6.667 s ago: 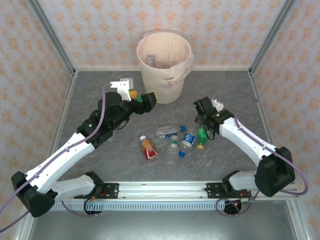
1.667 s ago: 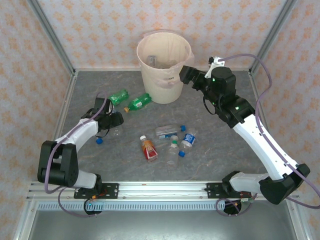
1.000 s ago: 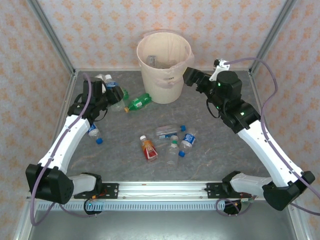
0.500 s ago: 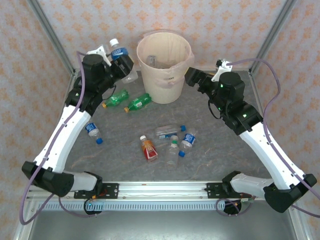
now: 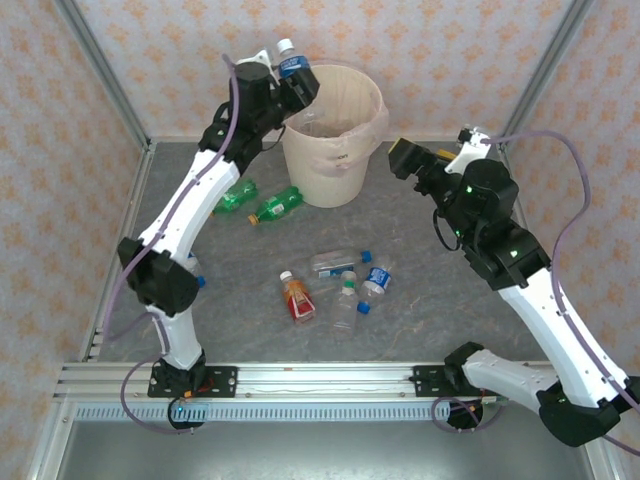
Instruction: Put the plastic bottles in the bin
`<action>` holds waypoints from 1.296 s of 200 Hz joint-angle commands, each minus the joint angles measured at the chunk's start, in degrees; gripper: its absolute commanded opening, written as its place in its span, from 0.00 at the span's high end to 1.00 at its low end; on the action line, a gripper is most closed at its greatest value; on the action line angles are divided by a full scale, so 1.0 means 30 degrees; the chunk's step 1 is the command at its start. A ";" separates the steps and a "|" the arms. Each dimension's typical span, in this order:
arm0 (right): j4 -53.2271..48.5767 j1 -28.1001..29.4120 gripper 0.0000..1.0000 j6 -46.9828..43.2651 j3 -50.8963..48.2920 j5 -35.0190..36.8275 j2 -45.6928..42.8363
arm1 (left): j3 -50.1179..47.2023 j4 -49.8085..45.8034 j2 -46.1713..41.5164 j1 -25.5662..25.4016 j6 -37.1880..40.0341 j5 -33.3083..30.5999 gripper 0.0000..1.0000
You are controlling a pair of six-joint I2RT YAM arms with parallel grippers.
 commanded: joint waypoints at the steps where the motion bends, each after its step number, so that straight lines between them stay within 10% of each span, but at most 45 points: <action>1: -0.0560 0.0052 0.00 -0.0010 -0.0103 0.0706 -0.0516 | 0.2754 -0.0108 0.1725 -0.0246 -0.0047 -0.0397 0.54; 45: -0.0994 0.0060 0.00 0.0145 -0.0323 0.1213 -0.1129 | 0.4967 -0.0440 0.4089 -0.0329 -0.0518 -0.0238 0.52; 147: -0.0336 0.0058 0.00 0.0184 -0.0398 0.0625 -0.0252 | 0.4855 -0.1592 0.2268 -0.0319 0.0661 -0.0847 0.01; 259: 0.0969 0.0054 0.00 0.0235 -0.1232 -0.0348 0.0161 | -0.2019 -0.3059 -0.3853 -0.0286 0.2969 -0.3261 0.01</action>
